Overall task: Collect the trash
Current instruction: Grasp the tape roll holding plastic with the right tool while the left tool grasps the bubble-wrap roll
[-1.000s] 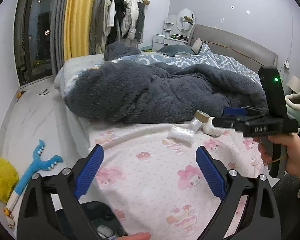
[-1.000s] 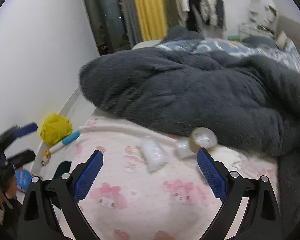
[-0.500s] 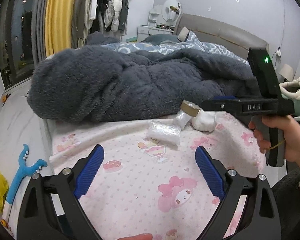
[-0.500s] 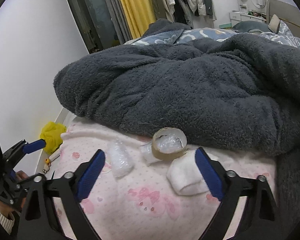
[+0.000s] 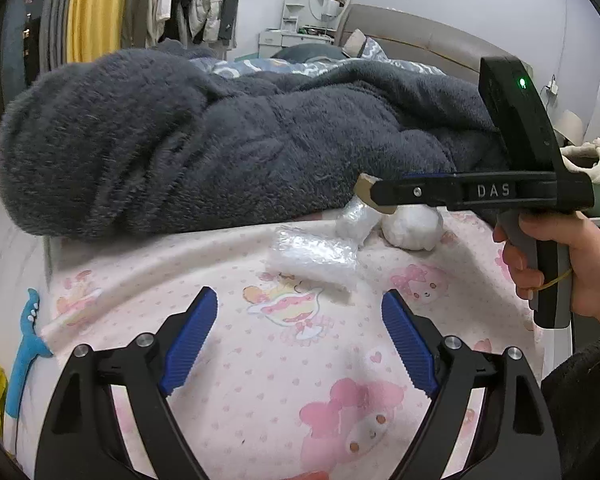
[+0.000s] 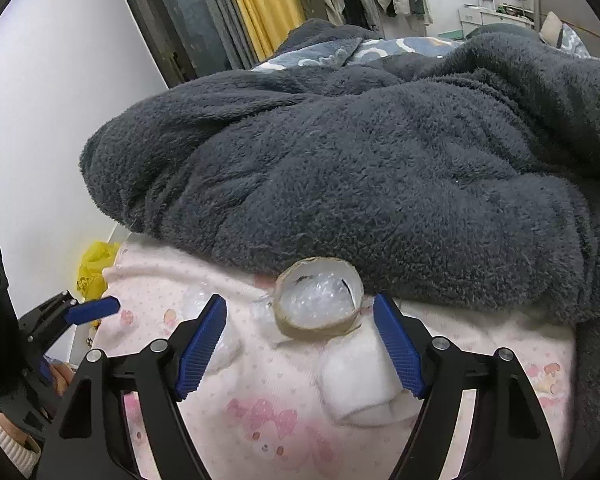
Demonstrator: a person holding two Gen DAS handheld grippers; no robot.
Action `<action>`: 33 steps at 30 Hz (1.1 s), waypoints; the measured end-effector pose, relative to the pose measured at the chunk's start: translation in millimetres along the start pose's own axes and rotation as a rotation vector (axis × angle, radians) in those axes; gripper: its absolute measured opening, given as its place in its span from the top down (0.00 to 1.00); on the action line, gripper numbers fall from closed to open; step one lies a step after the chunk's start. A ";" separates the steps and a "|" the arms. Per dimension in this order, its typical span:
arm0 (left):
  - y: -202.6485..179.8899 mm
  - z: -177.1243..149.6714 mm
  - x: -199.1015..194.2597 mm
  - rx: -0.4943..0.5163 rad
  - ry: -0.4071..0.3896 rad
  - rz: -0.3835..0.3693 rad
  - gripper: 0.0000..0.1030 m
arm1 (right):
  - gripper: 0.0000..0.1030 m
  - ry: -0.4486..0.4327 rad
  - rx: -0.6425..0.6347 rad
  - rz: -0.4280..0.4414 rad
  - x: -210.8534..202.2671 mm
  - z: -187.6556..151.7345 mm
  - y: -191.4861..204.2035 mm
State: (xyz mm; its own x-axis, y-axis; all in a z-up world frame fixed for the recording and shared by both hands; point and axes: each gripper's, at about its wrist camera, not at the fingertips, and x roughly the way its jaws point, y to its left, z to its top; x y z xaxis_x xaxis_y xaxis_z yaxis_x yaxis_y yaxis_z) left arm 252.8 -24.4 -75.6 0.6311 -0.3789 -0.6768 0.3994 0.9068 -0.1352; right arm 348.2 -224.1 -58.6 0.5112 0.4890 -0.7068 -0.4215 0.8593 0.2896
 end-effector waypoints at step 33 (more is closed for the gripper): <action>-2.6 17.0 53.9 -0.010 0.056 -0.055 0.15 | 0.53 -0.070 -0.023 0.005 -20.4 9.9 -4.2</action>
State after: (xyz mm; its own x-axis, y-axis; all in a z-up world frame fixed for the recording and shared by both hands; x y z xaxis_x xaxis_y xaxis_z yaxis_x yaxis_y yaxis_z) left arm 297.1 -50.3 -99.5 0.5699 -0.4178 -0.7075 0.4257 0.8866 -0.1807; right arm 347.0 -236.2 -39.0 0.5599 0.5030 -0.6585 -0.4404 0.8538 0.2778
